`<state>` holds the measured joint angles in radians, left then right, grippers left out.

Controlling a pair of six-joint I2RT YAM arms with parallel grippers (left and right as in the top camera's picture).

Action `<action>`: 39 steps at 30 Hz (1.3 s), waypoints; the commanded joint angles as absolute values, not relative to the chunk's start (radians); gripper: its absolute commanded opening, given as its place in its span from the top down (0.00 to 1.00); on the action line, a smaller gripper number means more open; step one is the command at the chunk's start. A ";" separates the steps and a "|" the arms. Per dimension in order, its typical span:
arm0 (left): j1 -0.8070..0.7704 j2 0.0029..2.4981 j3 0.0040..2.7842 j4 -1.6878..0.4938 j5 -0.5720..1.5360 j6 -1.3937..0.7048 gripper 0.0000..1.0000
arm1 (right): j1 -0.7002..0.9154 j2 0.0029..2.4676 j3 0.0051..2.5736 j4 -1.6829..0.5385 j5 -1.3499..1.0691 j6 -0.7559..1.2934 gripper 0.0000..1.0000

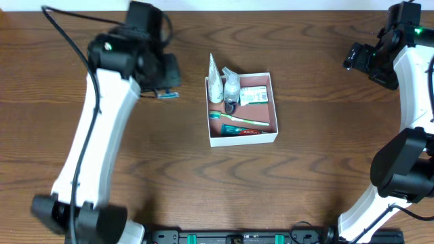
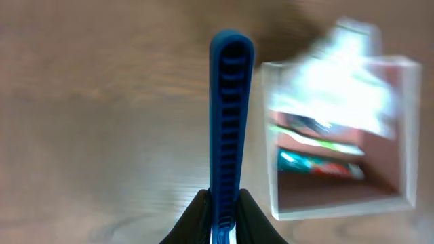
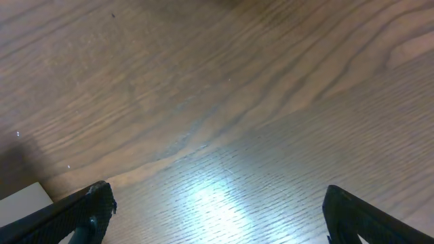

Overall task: Pack container
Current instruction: 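Carry the razor into the box with the left gripper, then lower the razor into the box and open the left gripper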

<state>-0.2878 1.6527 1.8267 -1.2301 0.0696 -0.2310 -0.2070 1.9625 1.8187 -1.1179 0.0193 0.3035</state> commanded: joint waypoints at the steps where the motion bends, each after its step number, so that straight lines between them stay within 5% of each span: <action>1: -0.396 1.611 1.843 -1.223 0.060 -0.066 0.87 | -0.210 1.935 1.835 -1.119 0.026 0.302 0.01; 12: -0.685 1.673 1.835 -1.150 -0.006 0.119 0.87 | -0.210 1.935 1.835 -1.119 0.026 0.302 0.01; 31: -0.746 1.933 1.823 -1.143 -0.144 0.684 0.86 | -0.210 1.935 1.835 -1.119 0.026 0.302 0.01; 39: -0.746 1.975 1.823 -1.139 -0.143 0.703 0.47 | -0.210 1.935 1.835 -1.119 0.026 0.302 0.01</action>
<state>-0.7479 1.9694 1.8259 -1.1389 -0.1314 0.6785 -0.2070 1.9625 1.8187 -1.1179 0.0193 0.3035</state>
